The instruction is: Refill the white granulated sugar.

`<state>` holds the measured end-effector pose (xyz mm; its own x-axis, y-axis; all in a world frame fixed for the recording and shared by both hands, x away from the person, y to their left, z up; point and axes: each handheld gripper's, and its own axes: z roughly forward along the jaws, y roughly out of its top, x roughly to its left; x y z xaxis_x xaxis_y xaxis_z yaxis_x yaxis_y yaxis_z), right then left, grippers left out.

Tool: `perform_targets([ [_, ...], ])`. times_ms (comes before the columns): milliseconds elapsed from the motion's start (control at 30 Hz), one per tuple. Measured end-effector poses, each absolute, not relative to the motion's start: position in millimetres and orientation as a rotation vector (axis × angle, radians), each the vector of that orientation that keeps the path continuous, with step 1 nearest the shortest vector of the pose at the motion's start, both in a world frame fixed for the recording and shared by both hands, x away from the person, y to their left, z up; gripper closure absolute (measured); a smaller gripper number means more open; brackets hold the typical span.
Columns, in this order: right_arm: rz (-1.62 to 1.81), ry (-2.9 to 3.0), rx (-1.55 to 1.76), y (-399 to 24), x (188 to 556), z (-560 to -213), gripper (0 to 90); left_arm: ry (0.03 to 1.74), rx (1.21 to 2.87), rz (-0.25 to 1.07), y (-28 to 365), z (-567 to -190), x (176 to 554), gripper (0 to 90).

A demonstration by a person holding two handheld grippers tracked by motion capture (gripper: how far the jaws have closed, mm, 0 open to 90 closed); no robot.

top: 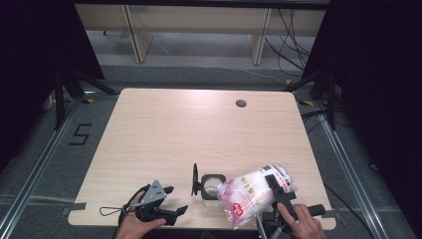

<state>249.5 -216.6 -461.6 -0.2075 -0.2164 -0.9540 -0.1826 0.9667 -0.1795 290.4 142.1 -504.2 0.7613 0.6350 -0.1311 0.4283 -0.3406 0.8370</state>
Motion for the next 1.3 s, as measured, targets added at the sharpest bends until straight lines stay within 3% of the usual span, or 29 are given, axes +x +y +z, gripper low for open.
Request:
perform_targets([
  [1300, -0.147, 1.707, -0.395, -210, 249, -448, 40.6, 0.776, 2.009, 0.288, 142, -505, 291, 19.4],
])
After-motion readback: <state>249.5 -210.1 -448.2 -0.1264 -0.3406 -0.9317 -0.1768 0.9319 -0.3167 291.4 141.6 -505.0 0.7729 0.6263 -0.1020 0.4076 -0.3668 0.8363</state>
